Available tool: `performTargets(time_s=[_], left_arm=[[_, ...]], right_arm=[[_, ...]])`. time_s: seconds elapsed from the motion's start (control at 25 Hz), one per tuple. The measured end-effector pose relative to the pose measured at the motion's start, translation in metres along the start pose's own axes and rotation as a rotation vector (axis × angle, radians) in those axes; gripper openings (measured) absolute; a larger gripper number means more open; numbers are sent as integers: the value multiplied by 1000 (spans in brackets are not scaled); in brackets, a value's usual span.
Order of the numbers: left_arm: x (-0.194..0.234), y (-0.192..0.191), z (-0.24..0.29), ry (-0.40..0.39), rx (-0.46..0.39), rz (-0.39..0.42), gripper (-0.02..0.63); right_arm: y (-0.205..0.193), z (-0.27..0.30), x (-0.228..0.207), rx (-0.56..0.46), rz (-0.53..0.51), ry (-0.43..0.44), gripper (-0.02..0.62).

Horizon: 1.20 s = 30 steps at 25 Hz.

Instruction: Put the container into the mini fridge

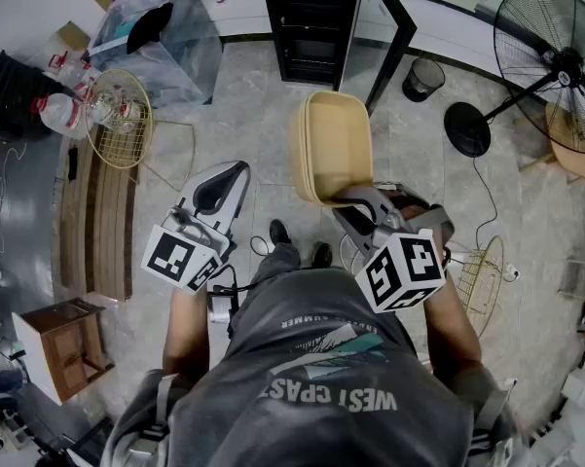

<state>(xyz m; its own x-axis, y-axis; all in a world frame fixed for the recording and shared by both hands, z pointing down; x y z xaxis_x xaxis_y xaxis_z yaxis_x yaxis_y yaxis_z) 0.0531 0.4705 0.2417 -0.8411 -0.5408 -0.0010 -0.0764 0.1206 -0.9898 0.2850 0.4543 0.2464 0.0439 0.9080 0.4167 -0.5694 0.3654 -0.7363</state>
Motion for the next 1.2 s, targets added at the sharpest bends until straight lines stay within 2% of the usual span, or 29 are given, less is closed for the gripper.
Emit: performTargets(time_s=[0.76, 0.96, 1.2], left_arm=[[-6, -8, 4, 36, 13, 3, 17], [11, -14, 12, 21, 12, -12, 17], [51, -11, 32, -26, -7, -14, 17]], right_arm=[[-15, 4, -10, -19, 4, 27, 48], [-14, 15, -23, -13, 14, 18, 48], [-6, 40, -45, 6, 37, -12, 48]])
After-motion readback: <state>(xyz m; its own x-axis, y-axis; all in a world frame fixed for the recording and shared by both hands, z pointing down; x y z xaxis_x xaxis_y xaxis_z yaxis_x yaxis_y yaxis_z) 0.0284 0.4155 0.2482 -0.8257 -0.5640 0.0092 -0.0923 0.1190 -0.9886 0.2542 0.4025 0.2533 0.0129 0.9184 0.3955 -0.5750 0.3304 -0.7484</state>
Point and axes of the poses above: the fingertips, and each gripper's own axes: z forward along the fingers, x to its left, y out of its top, the point moved 9 cm from there along -z, backward along the fingers, and after that the axes turned 15 degrees about -x, right-handed, at the moved point
